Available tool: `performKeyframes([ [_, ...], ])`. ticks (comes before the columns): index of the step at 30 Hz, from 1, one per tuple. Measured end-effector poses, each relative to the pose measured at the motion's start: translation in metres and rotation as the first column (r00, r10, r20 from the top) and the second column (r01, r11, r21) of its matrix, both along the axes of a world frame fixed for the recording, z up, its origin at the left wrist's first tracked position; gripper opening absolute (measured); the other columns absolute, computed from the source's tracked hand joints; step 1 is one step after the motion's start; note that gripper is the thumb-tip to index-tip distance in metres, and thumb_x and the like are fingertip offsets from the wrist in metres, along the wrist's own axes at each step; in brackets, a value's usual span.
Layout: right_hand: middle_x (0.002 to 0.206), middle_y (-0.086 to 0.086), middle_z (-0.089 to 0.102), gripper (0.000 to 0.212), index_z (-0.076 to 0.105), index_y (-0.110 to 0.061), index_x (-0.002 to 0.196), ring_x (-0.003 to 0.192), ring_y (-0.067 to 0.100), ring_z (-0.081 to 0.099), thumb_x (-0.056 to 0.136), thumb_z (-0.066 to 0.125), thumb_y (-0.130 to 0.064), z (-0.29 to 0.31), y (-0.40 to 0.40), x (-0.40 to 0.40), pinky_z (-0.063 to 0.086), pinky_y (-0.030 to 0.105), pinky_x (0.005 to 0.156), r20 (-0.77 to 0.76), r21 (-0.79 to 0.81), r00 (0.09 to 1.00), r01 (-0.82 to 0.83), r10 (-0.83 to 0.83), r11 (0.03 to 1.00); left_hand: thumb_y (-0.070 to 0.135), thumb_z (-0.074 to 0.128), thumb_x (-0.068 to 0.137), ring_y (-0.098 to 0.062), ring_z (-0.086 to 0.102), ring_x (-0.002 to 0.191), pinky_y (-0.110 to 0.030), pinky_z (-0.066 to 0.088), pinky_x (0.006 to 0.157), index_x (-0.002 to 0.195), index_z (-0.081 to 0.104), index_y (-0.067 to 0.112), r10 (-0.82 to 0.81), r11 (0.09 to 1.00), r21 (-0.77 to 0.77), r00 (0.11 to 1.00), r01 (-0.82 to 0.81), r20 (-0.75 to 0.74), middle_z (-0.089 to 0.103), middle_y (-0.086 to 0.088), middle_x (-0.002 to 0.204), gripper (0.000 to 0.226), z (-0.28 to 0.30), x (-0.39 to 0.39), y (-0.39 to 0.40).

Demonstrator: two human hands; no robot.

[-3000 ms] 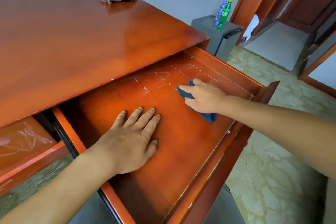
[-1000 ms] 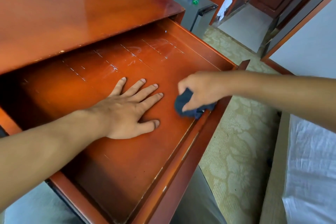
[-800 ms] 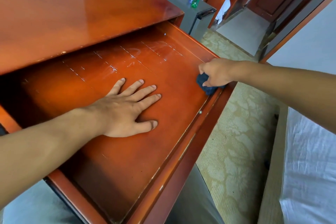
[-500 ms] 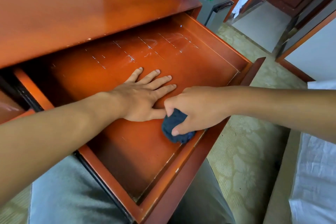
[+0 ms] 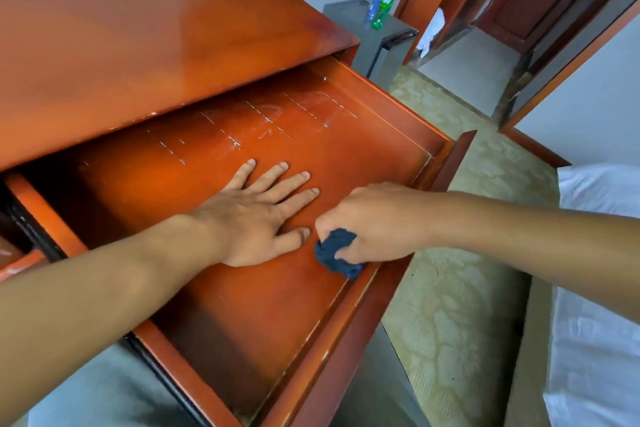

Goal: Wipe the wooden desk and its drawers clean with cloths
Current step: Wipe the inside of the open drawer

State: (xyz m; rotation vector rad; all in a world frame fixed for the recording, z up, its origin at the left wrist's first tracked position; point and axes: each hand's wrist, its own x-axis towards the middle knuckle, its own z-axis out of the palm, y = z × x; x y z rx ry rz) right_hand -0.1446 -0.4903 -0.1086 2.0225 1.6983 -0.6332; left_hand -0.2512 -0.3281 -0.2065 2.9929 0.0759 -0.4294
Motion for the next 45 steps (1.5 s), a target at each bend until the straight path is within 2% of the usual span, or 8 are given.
performKeyframes([
  [7, 0.066, -0.002, 0.066, 0.012, 0.071, -0.031, 0.086, 0.058, 0.008, 0.058, 0.082, 0.063, -0.024, 0.003, 0.003, 0.081, 0.038, 0.026, 0.054, 0.051, 0.055, 0.966, 0.250, -0.253, 0.967, 0.076, 0.005, 0.097, -0.014, -0.037, 0.150, -0.053, -0.020, 0.124, 0.157, -0.023, 0.049, -0.001, 1.000, 0.016, 1.000, 0.001, 0.011, -0.033, 0.018, 0.165, 0.071, -0.001, 0.000, 0.000],
  [14, 0.087, -0.005, 0.060, 0.011, 0.069, -0.034, 0.099, 0.081, 0.018, 0.061, 0.092, 0.062, -0.029, 0.014, -0.026, 0.191, 0.053, 0.033, 0.063, 0.589, 0.215, 0.769, 0.148, -0.249, 0.965, 0.077, -0.004, 0.093, -0.014, -0.041, 0.149, -0.054, -0.022, 0.123, 0.157, -0.027, 0.047, 0.008, 1.000, 0.015, 1.000, -0.008, 0.010, -0.036, 0.017, 0.164, 0.074, 0.002, 0.000, -0.003],
  [20, 0.111, -0.004, 0.048, 0.040, 0.047, -0.036, 0.133, 0.101, 0.018, 0.051, 0.099, 0.049, -0.056, 0.003, -0.059, 0.222, 0.043, 0.034, 0.079, 0.331, 0.306, 0.795, 0.419, -0.508, 0.855, 0.063, 0.012, 0.091, -0.018, -0.002, 0.160, -0.051, -0.012, 0.127, 0.159, 0.021, 0.031, -0.052, 0.998, 0.036, 0.980, 0.046, 0.193, 0.015, -0.001, 0.166, 0.076, 0.006, 0.025, -0.012],
  [25, 0.108, -0.013, 0.050, 0.042, 0.053, -0.039, 0.130, 0.095, 0.012, 0.054, 0.093, 0.072, -0.033, 0.001, -0.044, 0.222, 0.047, 0.031, 0.078, 0.069, 0.321, 0.900, 0.389, -0.431, 0.863, 0.069, 0.016, 0.100, -0.016, -0.031, 0.154, -0.055, -0.021, 0.123, 0.162, -0.011, 0.047, -0.048, 0.999, -0.007, 0.993, 0.049, 0.112, -0.022, 0.014, 0.170, 0.071, -0.001, 0.070, -0.019],
  [30, 0.112, 0.003, 0.052, 0.031, 0.053, -0.023, 0.120, 0.094, 0.026, 0.057, 0.092, 0.066, -0.015, -0.025, 0.001, 0.236, 0.049, 0.036, 0.073, 0.418, 0.350, 0.885, 0.049, -0.203, 0.936, 0.072, 0.011, 0.098, -0.015, -0.037, 0.151, -0.055, -0.023, 0.122, 0.159, -0.018, 0.049, -0.032, 0.999, 0.009, 0.994, 0.032, 0.104, -0.030, 0.015, 0.167, 0.071, -0.007, 0.070, -0.021],
  [34, 0.090, 0.006, 0.051, 0.010, 0.056, -0.010, 0.100, 0.080, 0.031, 0.056, 0.093, 0.060, -0.016, -0.040, 0.054, 0.252, 0.034, 0.036, 0.061, 0.547, 0.368, 0.833, -0.145, -0.088, 0.918, 0.072, 0.011, 0.098, -0.014, -0.039, 0.150, -0.054, -0.025, 0.122, 0.158, -0.019, 0.049, -0.019, 1.000, -0.005, 0.995, 0.019, 0.102, -0.031, 0.015, 0.166, 0.071, -0.006, 0.071, -0.024],
  [37, 0.095, 0.014, 0.049, 0.027, 0.066, -0.008, 0.104, 0.076, 0.033, 0.055, 0.079, 0.076, -0.007, -0.035, 0.087, 0.262, 0.029, 0.034, 0.056, 0.609, 0.365, 0.787, -0.170, -0.096, 0.915, 0.072, 0.011, 0.098, -0.012, -0.040, 0.149, -0.053, -0.025, 0.122, 0.158, -0.019, 0.050, -0.013, 1.000, -0.014, 0.995, 0.015, 0.098, -0.032, 0.017, 0.165, 0.071, -0.006, 0.071, -0.024],
  [45, 0.107, 0.004, 0.035, 0.027, 0.065, -0.022, 0.117, 0.082, 0.024, 0.052, 0.093, 0.059, -0.034, -0.024, 0.017, 0.248, 0.046, 0.036, 0.063, 0.591, 0.230, 0.801, -0.049, -0.100, 0.972, 0.073, 0.013, 0.098, -0.010, -0.037, 0.150, -0.053, -0.023, 0.123, 0.159, -0.014, 0.051, -0.013, 1.000, -0.025, 0.994, 0.016, 0.110, -0.028, 0.017, 0.167, 0.071, -0.007, 0.069, -0.021],
])
